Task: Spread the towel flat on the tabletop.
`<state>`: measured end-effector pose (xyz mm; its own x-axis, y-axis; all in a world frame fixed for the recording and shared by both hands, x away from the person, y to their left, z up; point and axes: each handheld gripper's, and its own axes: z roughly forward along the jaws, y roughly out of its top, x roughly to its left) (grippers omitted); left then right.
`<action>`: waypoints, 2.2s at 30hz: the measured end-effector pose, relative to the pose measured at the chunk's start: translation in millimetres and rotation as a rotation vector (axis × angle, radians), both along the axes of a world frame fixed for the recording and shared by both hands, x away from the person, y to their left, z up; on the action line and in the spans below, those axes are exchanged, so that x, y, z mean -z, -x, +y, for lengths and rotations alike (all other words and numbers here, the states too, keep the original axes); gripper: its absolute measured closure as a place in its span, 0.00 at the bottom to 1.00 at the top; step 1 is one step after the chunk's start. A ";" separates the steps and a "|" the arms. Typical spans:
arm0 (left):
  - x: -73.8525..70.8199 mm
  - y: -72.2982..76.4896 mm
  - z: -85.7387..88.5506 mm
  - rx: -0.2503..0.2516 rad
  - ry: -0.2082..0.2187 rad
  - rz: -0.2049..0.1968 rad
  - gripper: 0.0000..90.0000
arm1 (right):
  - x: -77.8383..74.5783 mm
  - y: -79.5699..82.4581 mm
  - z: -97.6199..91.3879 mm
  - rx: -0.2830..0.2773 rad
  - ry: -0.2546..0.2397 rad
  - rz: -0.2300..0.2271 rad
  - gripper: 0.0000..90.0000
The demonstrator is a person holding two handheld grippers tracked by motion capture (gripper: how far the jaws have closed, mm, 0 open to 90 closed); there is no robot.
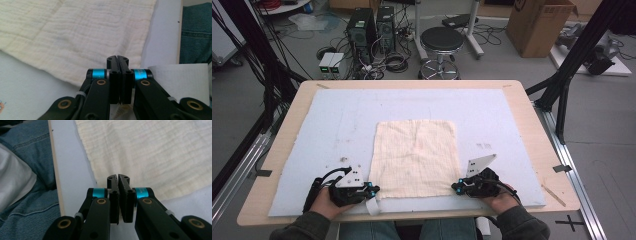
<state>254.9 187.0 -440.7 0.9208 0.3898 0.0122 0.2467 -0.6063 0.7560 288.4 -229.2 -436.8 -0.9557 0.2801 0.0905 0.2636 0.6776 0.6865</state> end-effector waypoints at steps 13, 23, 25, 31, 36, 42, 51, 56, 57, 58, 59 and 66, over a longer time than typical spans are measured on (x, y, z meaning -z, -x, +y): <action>-8.2 -2.0 3.5 -0.045 0.092 0.011 0.83 | -8.9 -0.2 -9.6 0.040 -0.122 0.004 0.81; -13.5 -7.3 11.9 -0.126 0.142 0.002 0.69 | -12.8 -9.5 -17.0 0.152 -0.179 -0.010 0.62; -14.2 -8.3 13.7 -0.138 0.150 0.005 0.65 | -13.2 -12.2 -17.3 0.174 -0.184 -0.013 0.55; -15.3 -8.7 15.1 -0.164 0.158 -0.003 0.59 | -13.0 -15.2 -18.9 0.227 -0.201 -0.014 0.43; -15.1 -10.6 15.9 -0.183 0.161 0.002 0.53 | -13.8 -14.4 -17.6 0.257 -0.198 -0.038 0.36; -16.4 -10.8 16.9 -0.206 0.166 -0.009 0.47 | -13.3 -13.2 -15.6 0.284 -0.195 -0.055 0.29; -19.5 -11.7 19.2 -0.244 0.192 -0.008 0.43 | -13.6 -12.0 -18.3 0.299 -0.202 -0.082 0.22; -19.6 -12.4 20.1 -0.246 0.194 -0.006 0.43 | -13.4 -12.0 -17.8 0.298 -0.197 -0.082 0.22; -19.9 -12.6 20.5 -0.244 0.189 -0.010 0.43 | -13.6 -11.9 -17.7 0.299 -0.196 -0.081 0.22; -20.0 -12.4 20.3 -0.246 0.194 -0.009 0.43 | -13.6 -11.9 -17.7 0.299 -0.196 -0.081 0.22; -20.3 -12.3 20.5 -0.246 0.195 -0.008 0.43 | -13.8 -12.2 -17.8 0.298 -0.196 -0.082 0.22; -21.3 -12.3 21.9 -0.248 0.197 -0.012 0.42 | -15.0 -11.7 -18.1 0.309 -0.204 -0.087 0.22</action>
<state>267.1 208.9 -419.3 0.7975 0.5986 -0.0756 0.3590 -0.3702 0.8567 300.1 -247.3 -421.9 -0.8356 0.5407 0.0970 0.3692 0.4221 0.8280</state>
